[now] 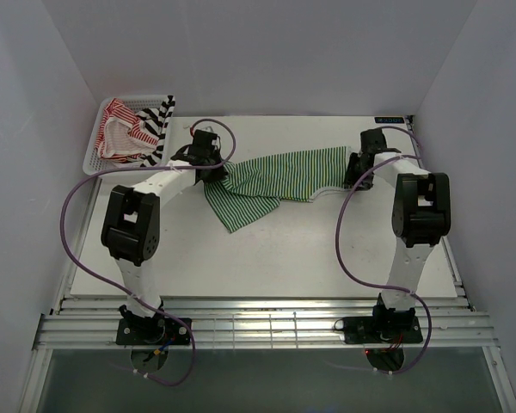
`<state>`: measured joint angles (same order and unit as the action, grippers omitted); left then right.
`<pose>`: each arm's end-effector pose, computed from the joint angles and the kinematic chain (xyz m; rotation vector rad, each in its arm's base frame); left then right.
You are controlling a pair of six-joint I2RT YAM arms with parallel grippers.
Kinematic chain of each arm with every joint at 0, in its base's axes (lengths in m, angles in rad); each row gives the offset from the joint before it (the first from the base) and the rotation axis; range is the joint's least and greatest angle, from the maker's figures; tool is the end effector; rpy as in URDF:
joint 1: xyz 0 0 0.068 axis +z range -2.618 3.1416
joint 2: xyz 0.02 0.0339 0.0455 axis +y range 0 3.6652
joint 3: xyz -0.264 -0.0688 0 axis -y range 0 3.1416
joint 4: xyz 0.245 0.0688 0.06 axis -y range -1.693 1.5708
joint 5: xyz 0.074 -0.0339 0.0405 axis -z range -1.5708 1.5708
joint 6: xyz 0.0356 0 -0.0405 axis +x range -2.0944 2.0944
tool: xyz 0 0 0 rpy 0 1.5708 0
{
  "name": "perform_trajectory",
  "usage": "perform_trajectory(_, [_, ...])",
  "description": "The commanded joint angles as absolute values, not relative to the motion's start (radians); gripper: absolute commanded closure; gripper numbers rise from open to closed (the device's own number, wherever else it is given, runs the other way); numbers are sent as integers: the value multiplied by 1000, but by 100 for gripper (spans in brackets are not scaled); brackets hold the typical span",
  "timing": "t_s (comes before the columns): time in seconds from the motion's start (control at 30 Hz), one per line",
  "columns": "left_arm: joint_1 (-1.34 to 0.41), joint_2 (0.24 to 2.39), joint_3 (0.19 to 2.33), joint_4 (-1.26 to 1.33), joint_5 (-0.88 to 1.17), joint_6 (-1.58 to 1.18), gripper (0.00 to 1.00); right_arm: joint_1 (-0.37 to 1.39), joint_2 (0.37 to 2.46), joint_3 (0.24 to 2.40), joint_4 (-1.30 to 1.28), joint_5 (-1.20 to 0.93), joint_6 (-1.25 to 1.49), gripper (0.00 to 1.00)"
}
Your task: Fold and stack the tank tops
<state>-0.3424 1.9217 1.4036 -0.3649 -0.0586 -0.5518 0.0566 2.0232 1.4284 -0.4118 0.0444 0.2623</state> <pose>0.3990 -0.1400 0.2076 -0.2849 2.4622 -0.3183 0.4299 0.0228 0.1708 0.2811 2.5617 0.0621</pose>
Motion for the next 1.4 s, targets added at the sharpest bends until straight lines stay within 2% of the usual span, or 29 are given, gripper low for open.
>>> perform_trajectory(0.0, [-341,1821,1394,-333,-38,-560,100,57,2057,1454,-408,48,281,59])
perform_trajectory(0.07, [-341,1812,1394,-321,-35,-560,100,57,2045,1453,-381,29,281,76])
perform_trajectory(0.1, [-342,1803,1396,-319,-40,-560,100,57,2034,1451,-365,17,270,92])
perform_trajectory(0.23, [-341,1747,1419,-313,-57,-566,100,57,1907,1442,-331,-17,261,92])
perform_trajectory(0.3, [-341,1703,1414,-307,-64,-584,100,57,1780,1416,-319,-5,261,92])
perform_trajectory(0.53, [-339,1340,1321,-285,-126,-653,100,35,1276,1325,-353,51,261,92])
perform_trajectory(0.77, [-337,1047,1273,-281,-190,-709,100,26,1005,1393,-456,109,226,92])
perform_trajectory(0.93, [-337,1057,1296,-262,-207,-706,100,26,1008,1453,-457,115,178,92])
perform_trajectory(1.1, [-331,1242,1388,-245,-249,-687,100,26,1127,1474,-407,68,149,92])
perform_trajectory(1.23, [-238,1478,1569,-247,-134,-678,100,25,1338,1593,-380,-41,141,92])
perform_trajectory(1.27, [-212,1577,1621,-256,-32,-686,100,23,1377,1636,-385,-49,137,92])
perform_trajectory(1.37, [-158,1701,1813,-273,83,-684,100,15,1488,1805,-393,-64,117,92])
